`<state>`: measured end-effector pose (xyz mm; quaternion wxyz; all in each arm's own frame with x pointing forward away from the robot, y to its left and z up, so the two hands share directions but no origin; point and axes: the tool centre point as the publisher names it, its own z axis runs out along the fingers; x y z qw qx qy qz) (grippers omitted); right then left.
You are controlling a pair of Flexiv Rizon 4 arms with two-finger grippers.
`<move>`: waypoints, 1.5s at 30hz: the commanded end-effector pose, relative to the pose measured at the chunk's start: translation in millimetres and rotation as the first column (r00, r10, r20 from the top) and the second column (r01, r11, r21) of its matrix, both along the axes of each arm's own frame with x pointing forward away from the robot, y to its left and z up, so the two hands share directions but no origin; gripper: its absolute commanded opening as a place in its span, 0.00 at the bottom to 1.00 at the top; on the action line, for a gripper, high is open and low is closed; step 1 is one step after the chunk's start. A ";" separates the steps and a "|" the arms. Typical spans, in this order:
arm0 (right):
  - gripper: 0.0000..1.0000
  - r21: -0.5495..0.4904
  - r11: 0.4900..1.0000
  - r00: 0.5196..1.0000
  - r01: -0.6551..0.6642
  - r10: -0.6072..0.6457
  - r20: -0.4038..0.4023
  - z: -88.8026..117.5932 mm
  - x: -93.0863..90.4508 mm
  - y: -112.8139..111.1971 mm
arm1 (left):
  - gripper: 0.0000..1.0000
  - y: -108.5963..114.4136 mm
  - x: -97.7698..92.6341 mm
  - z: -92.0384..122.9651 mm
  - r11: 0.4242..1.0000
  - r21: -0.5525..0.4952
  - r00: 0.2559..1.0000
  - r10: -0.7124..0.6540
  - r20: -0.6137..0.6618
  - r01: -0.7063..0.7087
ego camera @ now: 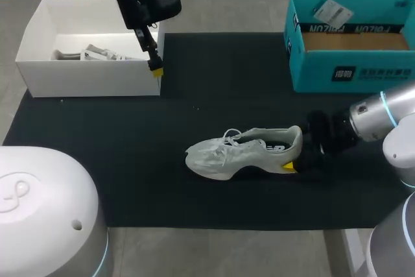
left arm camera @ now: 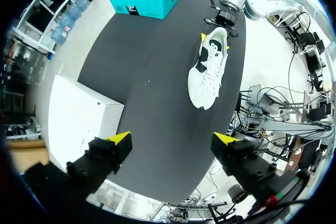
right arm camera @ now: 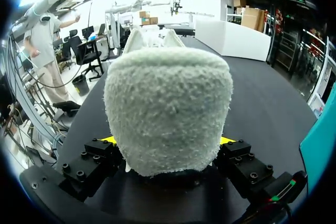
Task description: Take the shoe out of the shoebox, open the shoe tongue, remove and reinsert the insole, then place the shoe into the shoebox
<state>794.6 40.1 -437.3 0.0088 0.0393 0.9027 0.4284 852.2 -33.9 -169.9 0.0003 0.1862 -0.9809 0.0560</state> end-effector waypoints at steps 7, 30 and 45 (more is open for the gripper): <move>0.00 -0.002 1.000 1.000 0.003 -0.003 0.002 -3.9 1.6 2.6 | 1.00 -17.3 -13.2 7.7 0.953 0.109 0.959 0.281 0.036 -0.284; 0.00 -0.002 1.000 1.000 0.003 -0.003 0.002 -3.9 1.6 2.6 | 1.00 -111.3 -70.3 -39.9 0.540 0.019 0.537 0.832 0.139 -0.842; 0.00 -0.002 1.000 1.000 0.003 -0.003 0.002 -3.9 1.6 2.6 | 1.00 -183.1 -89.5 -107.2 0.567 0.034 0.568 0.822 0.038 -0.823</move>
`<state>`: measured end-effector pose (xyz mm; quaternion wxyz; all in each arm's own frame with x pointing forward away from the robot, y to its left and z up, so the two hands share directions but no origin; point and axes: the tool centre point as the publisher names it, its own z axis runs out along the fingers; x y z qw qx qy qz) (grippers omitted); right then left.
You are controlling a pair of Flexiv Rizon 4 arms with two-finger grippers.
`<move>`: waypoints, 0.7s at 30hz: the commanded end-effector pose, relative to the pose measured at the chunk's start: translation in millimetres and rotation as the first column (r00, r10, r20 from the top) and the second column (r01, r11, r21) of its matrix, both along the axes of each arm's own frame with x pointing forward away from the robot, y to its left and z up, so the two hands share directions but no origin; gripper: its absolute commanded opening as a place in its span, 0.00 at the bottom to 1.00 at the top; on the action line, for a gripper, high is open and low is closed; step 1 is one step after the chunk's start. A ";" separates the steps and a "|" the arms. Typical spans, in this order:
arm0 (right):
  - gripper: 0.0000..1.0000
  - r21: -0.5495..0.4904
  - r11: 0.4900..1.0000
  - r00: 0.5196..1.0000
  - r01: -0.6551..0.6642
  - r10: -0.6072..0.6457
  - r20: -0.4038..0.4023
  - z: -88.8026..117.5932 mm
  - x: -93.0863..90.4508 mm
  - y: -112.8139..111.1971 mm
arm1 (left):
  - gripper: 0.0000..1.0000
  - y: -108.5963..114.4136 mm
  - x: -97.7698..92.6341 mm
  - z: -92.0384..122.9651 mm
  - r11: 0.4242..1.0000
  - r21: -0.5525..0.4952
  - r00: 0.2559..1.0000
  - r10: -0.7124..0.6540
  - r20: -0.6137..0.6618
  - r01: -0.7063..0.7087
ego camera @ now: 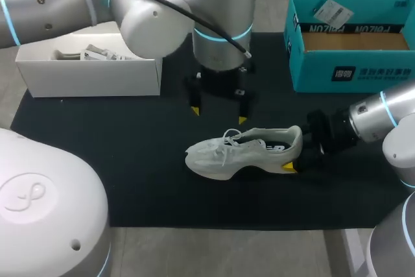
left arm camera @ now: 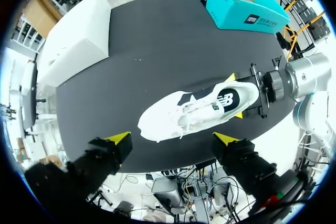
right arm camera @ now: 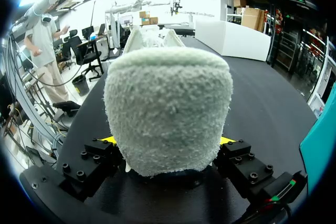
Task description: Take the shoe out of the shoebox, open the shoe tongue, remove and reinsert the insole, then place the shoe into the shoebox
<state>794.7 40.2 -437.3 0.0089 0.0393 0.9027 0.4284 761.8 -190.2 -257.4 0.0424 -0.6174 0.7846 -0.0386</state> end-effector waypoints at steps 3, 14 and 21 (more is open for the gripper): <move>0.00 -0.002 1.000 1.000 0.002 -0.002 0.002 -3.9 1.6 2.5 | 1.00 -42.5 -3.0 -28.7 1.000 0.011 0.999 0.012 -0.031 -0.011; 0.00 -0.002 1.000 1.000 0.002 -0.002 0.002 -3.9 1.6 2.5 | 1.00 -90.6 -10.7 -59.4 1.000 0.031 1.000 0.003 -0.018 -0.003; 0.00 -0.002 1.000 1.000 0.002 -0.002 0.002 -3.9 1.6 2.5 | 1.00 -100.1 7.7 -66.8 0.999 -0.016 0.999 0.042 0.025 -0.042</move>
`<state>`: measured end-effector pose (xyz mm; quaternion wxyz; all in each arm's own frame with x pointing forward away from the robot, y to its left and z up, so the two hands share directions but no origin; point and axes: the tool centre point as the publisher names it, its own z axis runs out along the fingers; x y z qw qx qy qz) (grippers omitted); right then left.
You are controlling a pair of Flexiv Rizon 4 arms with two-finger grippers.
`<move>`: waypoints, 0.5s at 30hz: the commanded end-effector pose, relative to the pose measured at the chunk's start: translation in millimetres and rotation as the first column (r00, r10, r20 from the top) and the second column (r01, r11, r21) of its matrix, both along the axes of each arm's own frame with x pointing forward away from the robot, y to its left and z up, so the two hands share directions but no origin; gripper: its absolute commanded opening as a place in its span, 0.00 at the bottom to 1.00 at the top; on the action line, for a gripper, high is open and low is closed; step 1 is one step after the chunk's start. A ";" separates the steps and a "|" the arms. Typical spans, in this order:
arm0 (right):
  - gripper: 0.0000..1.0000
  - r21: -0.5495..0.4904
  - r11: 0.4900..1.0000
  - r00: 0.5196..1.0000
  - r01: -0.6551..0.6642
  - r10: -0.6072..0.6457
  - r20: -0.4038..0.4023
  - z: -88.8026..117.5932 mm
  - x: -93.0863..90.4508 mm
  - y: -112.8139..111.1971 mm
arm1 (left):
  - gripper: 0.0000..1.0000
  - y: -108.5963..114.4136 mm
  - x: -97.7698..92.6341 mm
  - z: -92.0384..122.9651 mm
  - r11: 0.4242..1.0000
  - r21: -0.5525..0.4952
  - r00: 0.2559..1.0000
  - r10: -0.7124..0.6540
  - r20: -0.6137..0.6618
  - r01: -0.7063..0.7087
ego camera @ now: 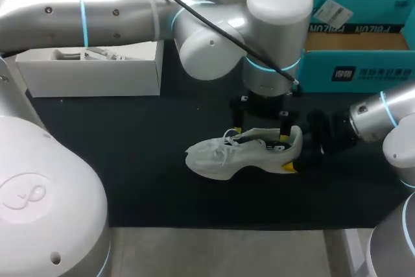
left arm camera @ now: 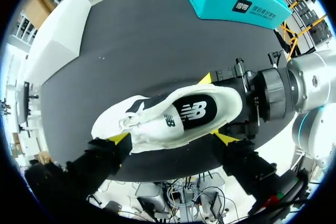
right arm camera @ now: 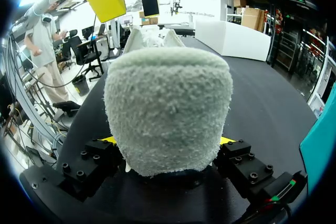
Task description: Take the shoe out of the shoebox, open the shoe tongue, remove and reinsert the insole, then place the shoe into the shoebox
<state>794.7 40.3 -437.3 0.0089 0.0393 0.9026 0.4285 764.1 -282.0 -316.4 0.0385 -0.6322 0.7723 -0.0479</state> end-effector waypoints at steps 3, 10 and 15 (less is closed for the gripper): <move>0.00 -0.002 1.000 1.000 0.002 -0.002 0.002 -3.9 1.6 2.4 | 1.00 -7.5 13.6 -11.2 0.999 0.003 0.998 0.041 0.048 -0.041; 0.00 -0.002 1.000 1.000 0.002 -0.002 0.002 -3.9 1.6 2.4 | 1.00 -8.1 14.3 -17.3 0.998 0.048 0.996 0.029 0.079 -0.033; 0.00 -0.002 1.000 1.000 0.002 -0.002 0.002 -3.9 1.6 2.4 | 1.00 -6.4 10.2 -27.8 0.993 0.108 0.995 0.038 0.091 -0.048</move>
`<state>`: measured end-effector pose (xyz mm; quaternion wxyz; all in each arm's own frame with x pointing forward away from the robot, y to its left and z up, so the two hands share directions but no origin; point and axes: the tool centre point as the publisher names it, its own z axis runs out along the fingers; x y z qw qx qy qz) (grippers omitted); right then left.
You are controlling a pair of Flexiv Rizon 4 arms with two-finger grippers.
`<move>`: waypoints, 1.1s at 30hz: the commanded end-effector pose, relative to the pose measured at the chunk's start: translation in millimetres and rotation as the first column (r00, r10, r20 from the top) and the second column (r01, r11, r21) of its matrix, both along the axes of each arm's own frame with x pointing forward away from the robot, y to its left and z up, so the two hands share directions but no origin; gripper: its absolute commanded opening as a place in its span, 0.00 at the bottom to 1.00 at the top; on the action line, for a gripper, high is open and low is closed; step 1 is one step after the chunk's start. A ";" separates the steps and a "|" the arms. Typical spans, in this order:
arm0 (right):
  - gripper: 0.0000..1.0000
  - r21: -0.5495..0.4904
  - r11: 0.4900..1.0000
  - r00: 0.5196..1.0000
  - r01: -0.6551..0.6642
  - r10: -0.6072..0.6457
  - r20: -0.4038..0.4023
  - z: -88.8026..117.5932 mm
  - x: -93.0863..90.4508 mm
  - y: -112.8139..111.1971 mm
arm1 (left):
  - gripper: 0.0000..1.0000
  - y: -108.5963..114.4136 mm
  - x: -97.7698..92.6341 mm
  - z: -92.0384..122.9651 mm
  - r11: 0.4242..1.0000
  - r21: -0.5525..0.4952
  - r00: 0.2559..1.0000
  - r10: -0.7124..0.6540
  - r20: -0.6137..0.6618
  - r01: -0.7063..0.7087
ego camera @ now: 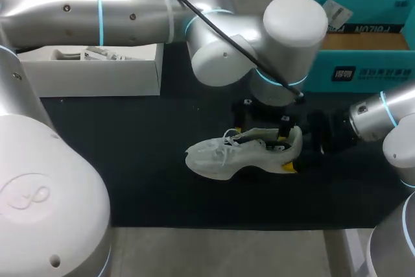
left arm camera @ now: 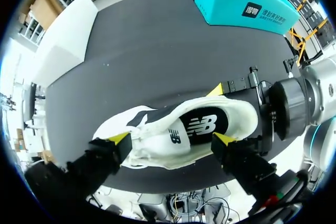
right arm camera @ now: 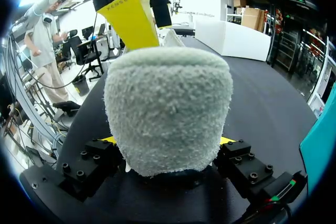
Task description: Take the shoe out of the shoebox, open the shoe tongue, remove and reinsert the insole, then place the shoe into the shoebox
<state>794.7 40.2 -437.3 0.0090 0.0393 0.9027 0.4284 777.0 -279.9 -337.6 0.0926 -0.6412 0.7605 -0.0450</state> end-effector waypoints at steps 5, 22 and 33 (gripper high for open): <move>0.00 -0.002 1.000 1.000 0.002 -0.002 0.002 -3.9 1.5 2.5 | 1.00 -8.1 -1.0 -18.7 0.998 0.066 1.000 0.020 0.006 -0.020; 0.00 -0.002 1.000 1.000 0.002 -0.002 0.002 -3.9 1.5 2.5 | 1.00 4.7 11.6 -43.4 0.986 0.149 0.997 0.076 0.013 -0.077; 0.00 -0.002 1.000 1.000 0.002 -0.002 0.002 -3.9 1.5 2.5 | 1.00 31.5 1.1 -24.6 0.974 0.177 0.989 0.133 0.062 -0.142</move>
